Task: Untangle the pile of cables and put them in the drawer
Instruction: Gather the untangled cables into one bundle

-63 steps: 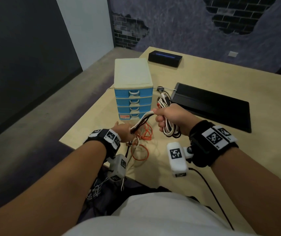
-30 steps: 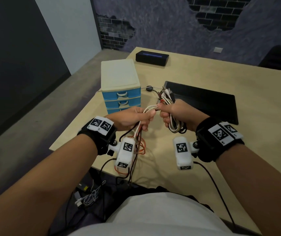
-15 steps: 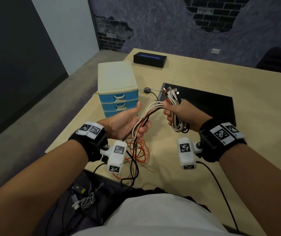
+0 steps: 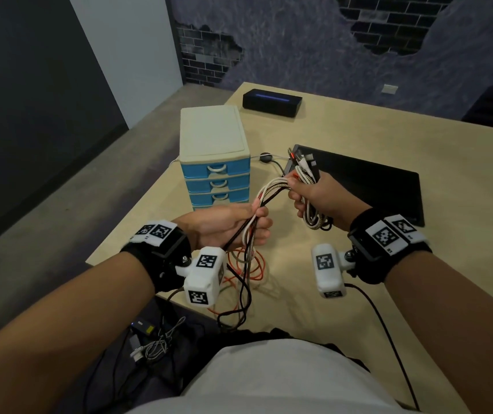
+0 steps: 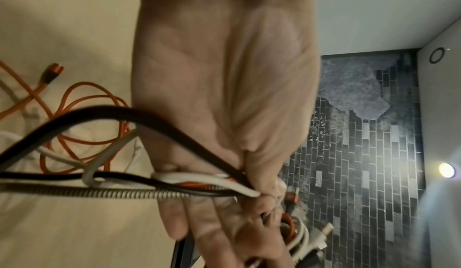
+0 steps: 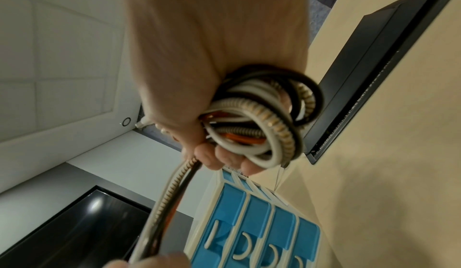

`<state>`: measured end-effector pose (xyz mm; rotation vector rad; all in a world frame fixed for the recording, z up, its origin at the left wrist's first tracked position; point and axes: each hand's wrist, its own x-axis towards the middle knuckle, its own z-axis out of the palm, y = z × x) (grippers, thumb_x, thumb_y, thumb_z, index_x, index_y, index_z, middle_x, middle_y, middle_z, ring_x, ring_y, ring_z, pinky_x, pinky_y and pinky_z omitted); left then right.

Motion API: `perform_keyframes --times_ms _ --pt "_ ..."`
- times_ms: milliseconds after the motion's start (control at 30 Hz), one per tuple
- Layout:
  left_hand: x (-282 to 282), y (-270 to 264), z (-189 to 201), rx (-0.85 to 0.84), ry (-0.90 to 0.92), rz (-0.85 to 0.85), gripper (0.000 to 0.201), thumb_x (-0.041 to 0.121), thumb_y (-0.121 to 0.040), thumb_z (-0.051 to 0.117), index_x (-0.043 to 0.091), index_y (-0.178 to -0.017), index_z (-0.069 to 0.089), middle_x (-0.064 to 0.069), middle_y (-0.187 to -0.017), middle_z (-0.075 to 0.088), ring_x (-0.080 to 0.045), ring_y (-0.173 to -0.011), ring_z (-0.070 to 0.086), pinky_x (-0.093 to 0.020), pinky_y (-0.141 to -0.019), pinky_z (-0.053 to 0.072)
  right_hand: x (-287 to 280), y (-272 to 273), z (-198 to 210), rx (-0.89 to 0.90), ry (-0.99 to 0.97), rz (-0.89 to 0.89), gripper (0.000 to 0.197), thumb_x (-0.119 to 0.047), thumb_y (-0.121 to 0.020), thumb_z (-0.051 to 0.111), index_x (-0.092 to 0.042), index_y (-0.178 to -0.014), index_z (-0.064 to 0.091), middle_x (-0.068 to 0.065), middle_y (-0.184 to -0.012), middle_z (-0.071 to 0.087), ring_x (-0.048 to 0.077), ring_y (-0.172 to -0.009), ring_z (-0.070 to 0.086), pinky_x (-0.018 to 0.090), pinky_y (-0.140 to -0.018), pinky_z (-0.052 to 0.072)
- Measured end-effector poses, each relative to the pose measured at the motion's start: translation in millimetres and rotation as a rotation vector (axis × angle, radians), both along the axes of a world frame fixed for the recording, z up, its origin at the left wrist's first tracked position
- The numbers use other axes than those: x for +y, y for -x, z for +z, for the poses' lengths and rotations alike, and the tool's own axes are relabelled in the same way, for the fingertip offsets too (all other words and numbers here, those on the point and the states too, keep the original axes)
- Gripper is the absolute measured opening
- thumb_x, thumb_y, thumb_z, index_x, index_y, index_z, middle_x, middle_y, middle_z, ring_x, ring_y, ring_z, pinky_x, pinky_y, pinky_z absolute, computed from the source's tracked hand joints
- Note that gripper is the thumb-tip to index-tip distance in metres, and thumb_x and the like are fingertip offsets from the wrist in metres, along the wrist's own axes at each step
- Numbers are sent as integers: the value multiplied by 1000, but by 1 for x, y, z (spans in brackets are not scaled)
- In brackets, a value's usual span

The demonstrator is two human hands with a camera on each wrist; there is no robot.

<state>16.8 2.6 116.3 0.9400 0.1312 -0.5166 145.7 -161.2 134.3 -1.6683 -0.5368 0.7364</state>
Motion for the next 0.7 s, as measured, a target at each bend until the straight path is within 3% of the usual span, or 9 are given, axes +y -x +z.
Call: perform_keyframes --times_ms 133,200,300,433,500,600,700 --pt "-6 0 6 -74 -132 45 31 31 -104 25 17 -81 42 6 -63 40 -10 -57 46 -23 -68 46 6 4 -9 110 -28 -60 23 -31 -100 53 -12 -87 54 0 -61 48 13 -50 47 29 -53 44" --pt "-14 0 9 -130 -238 107 29 31 -103 28 16 -82 42 6 -61 38 -8 -52 42 -22 -64 48 8 9 -11 197 14 -55 32 -42 -98 52 -11 -90 60 1 -62 50 14 -51 50 28 -52 46" --pt "-25 1 11 -228 -345 151 26 28 -103 30 15 -83 43 6 -61 40 -7 -49 42 -24 -64 51 11 19 -11 297 65 28 51 -58 -96 43 -11 -92 62 5 -70 59 16 -57 58 26 -55 51" --pt "-35 0 19 -375 -666 145 24 23 -104 29 17 -84 40 2 -66 37 -7 -49 40 -22 -58 50 17 28 -9 466 -32 171 79 -74 -87 26 -7 -73 65 11 -64 64 20 -57 64 27 -58 53" --pt "-41 -2 23 -432 -874 158 22 23 -104 29 16 -86 39 1 -67 39 -4 -47 41 -23 -51 47 20 28 -8 488 -42 157 86 -85 -74 34 -4 -81 63 14 -70 61 23 -62 62 31 -64 50" --pt "-49 -8 26 -439 -1188 208 23 29 -103 31 9 -96 41 -4 -76 45 -7 -49 45 -26 -45 44 25 27 -5 528 -80 98 92 -90 -53 50 -10 -98 60 15 -88 55 24 -81 56 32 -75 44" --pt "-54 -11 30 -387 -1395 250 29 30 -103 30 4 -112 36 -11 -82 52 -13 -52 48 -31 -45 49 25 25 -2 543 -92 17 90 -85 -73 37 -8 -109 63 11 -90 65 22 -82 64 32 -76 51"
